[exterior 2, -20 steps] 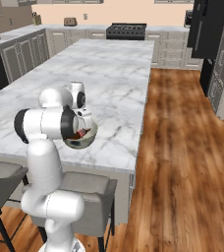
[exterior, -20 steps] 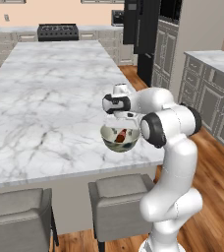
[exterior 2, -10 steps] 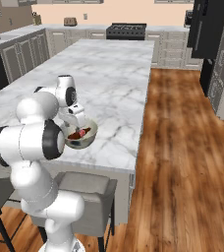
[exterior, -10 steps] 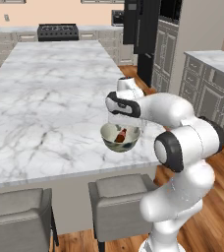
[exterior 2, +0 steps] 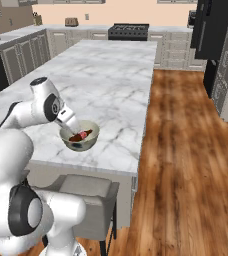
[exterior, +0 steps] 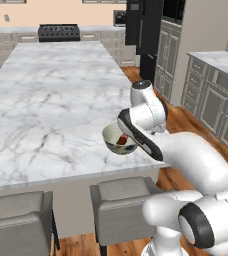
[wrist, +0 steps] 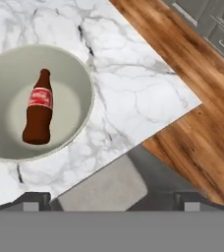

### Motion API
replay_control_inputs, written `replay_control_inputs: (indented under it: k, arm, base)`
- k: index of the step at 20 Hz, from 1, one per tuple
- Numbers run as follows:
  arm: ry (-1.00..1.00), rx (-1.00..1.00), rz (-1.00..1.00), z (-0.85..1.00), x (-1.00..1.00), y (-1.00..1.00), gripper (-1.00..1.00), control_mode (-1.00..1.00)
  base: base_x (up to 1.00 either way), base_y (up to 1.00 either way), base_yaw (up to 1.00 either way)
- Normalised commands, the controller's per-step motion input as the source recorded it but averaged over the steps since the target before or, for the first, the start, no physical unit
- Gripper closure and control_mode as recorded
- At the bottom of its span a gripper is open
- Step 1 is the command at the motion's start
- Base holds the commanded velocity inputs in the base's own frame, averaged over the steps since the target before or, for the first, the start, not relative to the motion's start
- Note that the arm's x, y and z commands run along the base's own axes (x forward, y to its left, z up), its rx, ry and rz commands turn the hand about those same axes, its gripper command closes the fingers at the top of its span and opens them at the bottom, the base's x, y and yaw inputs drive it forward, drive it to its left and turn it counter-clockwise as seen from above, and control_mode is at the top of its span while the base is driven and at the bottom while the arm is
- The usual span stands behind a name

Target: Open the fridge, grab two sodas, and place both sodas inside the bowl with ice on the dining counter.

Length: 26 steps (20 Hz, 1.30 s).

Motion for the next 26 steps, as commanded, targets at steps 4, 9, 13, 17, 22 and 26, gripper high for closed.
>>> replay_control_inputs:
  k: [4,9,13,17,22,26]
  arm:
    - [-0.24,-0.07,0.15,0.43,-0.79,-0.23,-1.00,-1.00]
    - [-0.08,-0.07,0.28,0.06,-0.84,-0.02,-1.00,-1.00]
    - [-0.01,-0.05,0.35,0.00,-0.87,0.00,-1.00,-1.00]
    - [-0.01,-0.11,0.30,-0.04,-0.96,0.00,-1.00,-1.00]
    - [0.00,-0.16,0.17,-0.27,-0.95,0.00,-1.00,-1.00]
    - [-0.02,-0.05,0.02,-0.14,-0.17,0.00,-1.00,-1.00]
  base:
    - [0.00,0.00,0.00]
    - [0.00,0.00,0.00]
    - [0.00,0.00,0.00]
    - [0.00,0.00,0.00]
    - [0.00,0.00,0.00]
    - [0.00,0.00,0.00]
